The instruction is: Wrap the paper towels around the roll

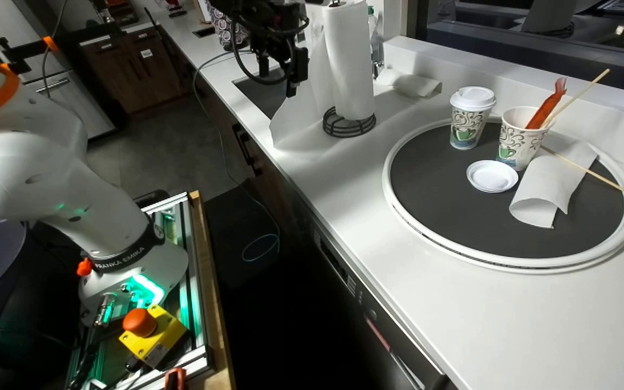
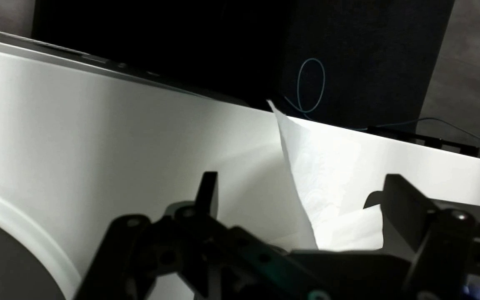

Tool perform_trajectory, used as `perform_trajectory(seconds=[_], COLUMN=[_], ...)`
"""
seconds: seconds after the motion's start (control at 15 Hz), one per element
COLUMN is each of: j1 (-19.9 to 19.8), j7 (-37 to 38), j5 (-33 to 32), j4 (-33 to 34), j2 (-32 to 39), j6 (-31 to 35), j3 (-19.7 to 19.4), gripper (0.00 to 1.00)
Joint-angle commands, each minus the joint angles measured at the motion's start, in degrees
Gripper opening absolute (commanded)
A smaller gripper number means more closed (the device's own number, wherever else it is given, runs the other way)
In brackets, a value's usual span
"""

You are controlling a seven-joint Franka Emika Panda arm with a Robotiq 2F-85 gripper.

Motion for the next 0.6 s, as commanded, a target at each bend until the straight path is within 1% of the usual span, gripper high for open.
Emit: perform_trajectory(seconds=[0.0, 0.2, 0.53], j1=[0.24, 0.75, 1.29], j7=[0.12, -2.95, -10.32], j5=[-0.02, 1.2, 5.14], j4=[-0.66, -3.93, -11.84], j2=[-0.33, 1.19, 1.26], j6=[1.42, 5.73, 16.6], j3=[0.58, 0.35, -1.07], gripper=[1.0, 1.0, 1.0])
